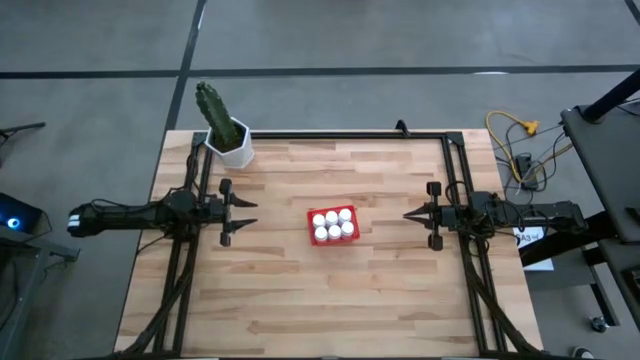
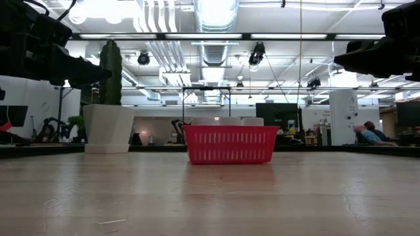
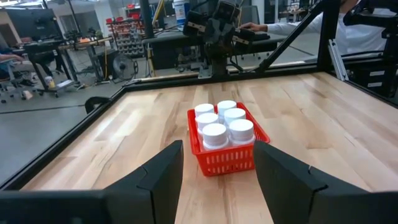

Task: Pick and place pill bottles into a basket
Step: Return to Home Position

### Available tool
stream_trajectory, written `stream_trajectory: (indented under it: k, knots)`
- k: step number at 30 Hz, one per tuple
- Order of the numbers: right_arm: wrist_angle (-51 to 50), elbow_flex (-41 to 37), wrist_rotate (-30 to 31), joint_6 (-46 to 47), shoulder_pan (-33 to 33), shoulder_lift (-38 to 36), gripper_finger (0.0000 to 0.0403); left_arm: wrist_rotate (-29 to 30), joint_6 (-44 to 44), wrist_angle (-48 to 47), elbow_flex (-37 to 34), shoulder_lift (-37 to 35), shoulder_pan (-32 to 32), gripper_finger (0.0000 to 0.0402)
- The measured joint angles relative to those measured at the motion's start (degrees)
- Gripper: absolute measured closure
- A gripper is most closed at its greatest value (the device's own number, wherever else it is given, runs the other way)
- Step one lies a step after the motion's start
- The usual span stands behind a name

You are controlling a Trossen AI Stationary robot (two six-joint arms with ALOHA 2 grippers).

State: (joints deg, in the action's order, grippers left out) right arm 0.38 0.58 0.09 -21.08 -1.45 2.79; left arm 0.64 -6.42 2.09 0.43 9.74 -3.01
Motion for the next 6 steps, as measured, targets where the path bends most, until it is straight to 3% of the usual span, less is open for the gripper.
stream_trajectory:
  k: [6]
  knots:
    - [0.00,0.00,0.00,-0.09,0.00,0.00,0.0394,0.02,0.01,0.00,-0.02,0.08,0.00,0.0223]
